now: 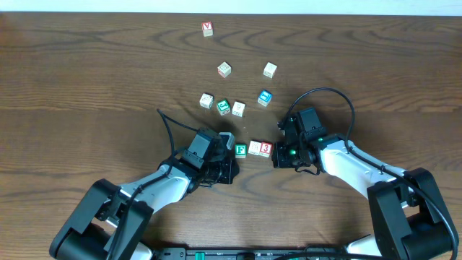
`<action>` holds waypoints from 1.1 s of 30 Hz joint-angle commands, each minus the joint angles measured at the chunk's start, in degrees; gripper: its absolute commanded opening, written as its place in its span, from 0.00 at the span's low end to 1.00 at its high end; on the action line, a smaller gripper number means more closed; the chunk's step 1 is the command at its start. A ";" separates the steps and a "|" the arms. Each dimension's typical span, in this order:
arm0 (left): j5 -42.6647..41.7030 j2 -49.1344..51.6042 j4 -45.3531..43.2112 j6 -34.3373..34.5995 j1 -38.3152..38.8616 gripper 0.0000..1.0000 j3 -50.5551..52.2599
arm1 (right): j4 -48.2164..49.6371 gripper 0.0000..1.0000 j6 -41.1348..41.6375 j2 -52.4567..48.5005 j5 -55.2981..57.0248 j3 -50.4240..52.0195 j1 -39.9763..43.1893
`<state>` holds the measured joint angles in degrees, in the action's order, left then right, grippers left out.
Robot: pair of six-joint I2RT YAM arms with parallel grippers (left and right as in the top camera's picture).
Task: Lift 3 blocks
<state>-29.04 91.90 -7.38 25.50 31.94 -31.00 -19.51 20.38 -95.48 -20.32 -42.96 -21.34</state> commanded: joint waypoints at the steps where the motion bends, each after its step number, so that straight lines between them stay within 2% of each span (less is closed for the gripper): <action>1: 1.22 2.97 -0.87 0.07 0.28 0.07 2.69 | -1.05 0.01 0.44 -1.18 4.44 1.40 -0.46; 18: 10.32 2.97 -6.54 1.18 0.28 0.07 2.69 | -0.83 0.01 0.59 -1.18 4.44 1.40 -0.46; 33: 10.49 2.97 -11.61 1.20 0.28 0.08 2.69 | -0.31 0.01 0.61 -1.18 4.85 1.40 -0.46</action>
<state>-20.60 93.45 -18.70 26.83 32.36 -29.47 -19.40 20.40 -95.48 -20.27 -42.96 -21.34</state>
